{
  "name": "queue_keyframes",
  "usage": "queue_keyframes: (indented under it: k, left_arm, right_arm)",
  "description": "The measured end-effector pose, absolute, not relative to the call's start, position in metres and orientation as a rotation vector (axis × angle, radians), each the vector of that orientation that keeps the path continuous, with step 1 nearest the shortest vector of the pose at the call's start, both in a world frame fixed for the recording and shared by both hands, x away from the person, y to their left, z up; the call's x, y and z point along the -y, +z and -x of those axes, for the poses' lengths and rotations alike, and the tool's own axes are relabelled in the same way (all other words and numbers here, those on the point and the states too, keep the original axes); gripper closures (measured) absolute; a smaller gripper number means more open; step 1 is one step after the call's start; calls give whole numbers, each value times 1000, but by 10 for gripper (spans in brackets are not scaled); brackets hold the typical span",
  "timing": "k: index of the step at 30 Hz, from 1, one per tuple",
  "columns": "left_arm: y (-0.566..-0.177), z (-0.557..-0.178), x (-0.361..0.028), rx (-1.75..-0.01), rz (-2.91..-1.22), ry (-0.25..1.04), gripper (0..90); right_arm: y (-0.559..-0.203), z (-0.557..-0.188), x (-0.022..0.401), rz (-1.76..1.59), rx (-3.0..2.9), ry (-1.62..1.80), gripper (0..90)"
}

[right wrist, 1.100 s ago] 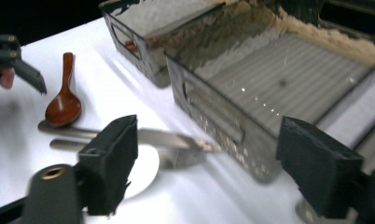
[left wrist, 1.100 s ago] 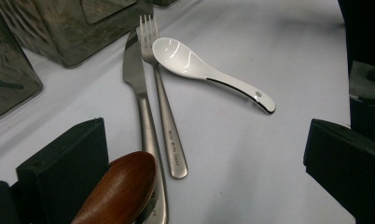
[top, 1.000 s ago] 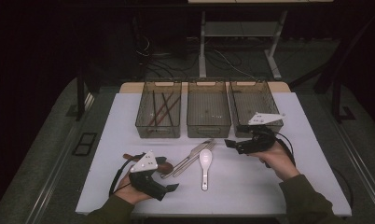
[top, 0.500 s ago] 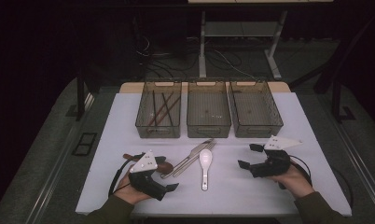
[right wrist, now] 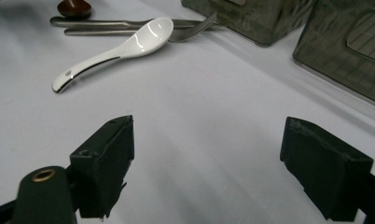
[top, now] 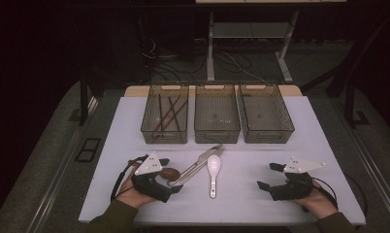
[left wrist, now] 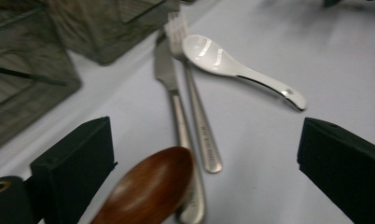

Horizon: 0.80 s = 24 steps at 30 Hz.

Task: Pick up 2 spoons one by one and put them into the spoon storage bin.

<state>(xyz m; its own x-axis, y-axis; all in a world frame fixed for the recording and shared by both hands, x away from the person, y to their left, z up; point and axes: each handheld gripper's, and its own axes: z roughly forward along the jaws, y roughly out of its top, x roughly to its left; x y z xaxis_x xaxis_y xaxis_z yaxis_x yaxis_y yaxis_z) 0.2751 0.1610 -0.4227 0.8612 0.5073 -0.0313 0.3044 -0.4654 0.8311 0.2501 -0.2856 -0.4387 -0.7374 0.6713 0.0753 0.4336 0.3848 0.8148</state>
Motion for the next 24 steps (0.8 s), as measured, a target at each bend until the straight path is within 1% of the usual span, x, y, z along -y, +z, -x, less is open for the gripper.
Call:
queue_keyframes:
  k: [6,9,11,12,14,15,17,19,24]
  left_arm:
    - [-421,-295,-171,-639,-2102,292,169]
    - [-422,-304,-176,-662,-2117,294,277]
    - [-423,-310,-179,-683,-2149,315,385]
    - [-424,-312,-181,-693,-2153,319,416]
    - [-425,-318,-185,-723,-2179,329,533]
    - [-426,-321,-187,-736,-2191,332,572]
    - [-429,-325,-191,-782,-2213,324,680]
    - [-432,-327,-193,-802,-2231,304,754]
    - [-434,-326,-195,-814,-2287,318,822]
  right_arm:
    - [-439,-250,286,-991,-2367,1272,176]
    - [-440,-250,286,-998,-2370,1260,176]
    - [-439,-250,287,-1002,-2363,1265,176]
    - [-440,-251,287,-1001,-2360,1265,176]
    - [-440,-251,287,-1006,-2360,1263,176]
    - [-440,-251,287,-1007,-2359,1261,176]
    - [-440,-251,287,-1010,-2357,1261,176]
    - [-439,-251,287,-1008,-2355,1262,176]
    - [-439,-251,288,-1012,-2350,1259,176]
